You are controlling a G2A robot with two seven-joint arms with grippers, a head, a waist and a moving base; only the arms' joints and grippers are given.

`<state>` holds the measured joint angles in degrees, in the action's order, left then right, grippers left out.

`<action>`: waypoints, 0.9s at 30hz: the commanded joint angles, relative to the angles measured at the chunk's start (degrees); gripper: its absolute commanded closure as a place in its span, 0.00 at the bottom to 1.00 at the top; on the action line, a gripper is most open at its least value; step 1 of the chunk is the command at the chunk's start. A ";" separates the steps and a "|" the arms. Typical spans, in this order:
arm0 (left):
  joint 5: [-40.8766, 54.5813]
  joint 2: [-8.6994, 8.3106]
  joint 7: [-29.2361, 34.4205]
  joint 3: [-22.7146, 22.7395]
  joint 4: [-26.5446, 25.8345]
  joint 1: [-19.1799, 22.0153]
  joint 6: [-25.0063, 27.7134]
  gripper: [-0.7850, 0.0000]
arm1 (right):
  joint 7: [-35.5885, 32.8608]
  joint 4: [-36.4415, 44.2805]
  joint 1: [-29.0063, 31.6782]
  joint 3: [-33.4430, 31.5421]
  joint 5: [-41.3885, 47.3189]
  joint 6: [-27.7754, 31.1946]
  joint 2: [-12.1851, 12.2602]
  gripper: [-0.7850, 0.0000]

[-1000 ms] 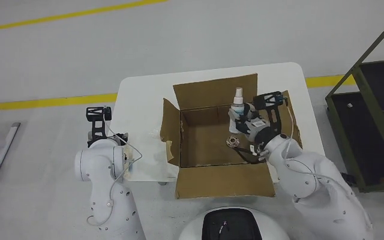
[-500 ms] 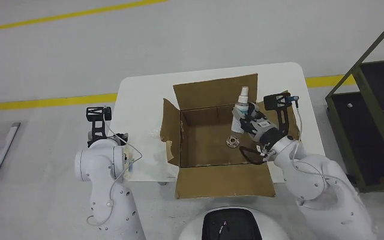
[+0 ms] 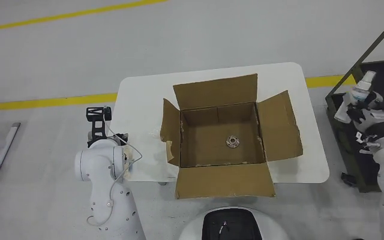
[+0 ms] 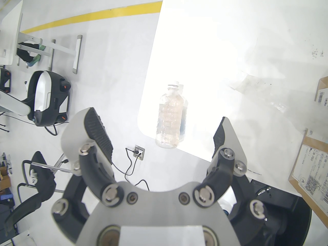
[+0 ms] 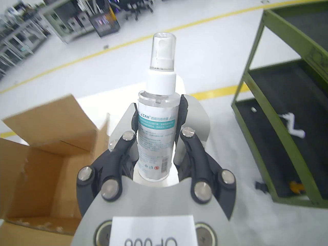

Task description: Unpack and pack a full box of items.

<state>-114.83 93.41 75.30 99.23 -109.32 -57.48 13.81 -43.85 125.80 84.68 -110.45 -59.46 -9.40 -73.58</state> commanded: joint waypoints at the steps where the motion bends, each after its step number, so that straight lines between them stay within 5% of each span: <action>1: 0.00 0.00 0.00 0.00 0.00 0.00 0.00 0.00 | -3.13 -1.09 2.62 0.96 -2.09 0.55 0.07 1.00; 11: 0.00 0.00 0.00 0.00 0.00 0.00 0.00 0.00 | -4.16 -10.67 5.65 12.21 -8.45 3.78 -0.03 1.00; 22: 0.00 0.00 0.00 0.00 0.00 0.00 0.00 0.00 | -10.54 -15.93 2.10 16.40 -11.99 7.37 0.44 1.00; 24: 0.00 0.00 0.00 0.00 0.00 0.00 0.00 0.00 | -10.96 -16.59 1.82 17.03 -12.45 7.38 0.47 0.83; 27: 0.00 0.00 0.00 0.00 0.00 0.00 0.00 0.00 | -11.31 -17.39 1.21 17.58 -12.68 6.87 0.49 0.75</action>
<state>-114.83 93.41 75.30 99.23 -109.32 -57.48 13.81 -55.14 108.76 86.07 -92.99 -72.08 -2.29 -73.10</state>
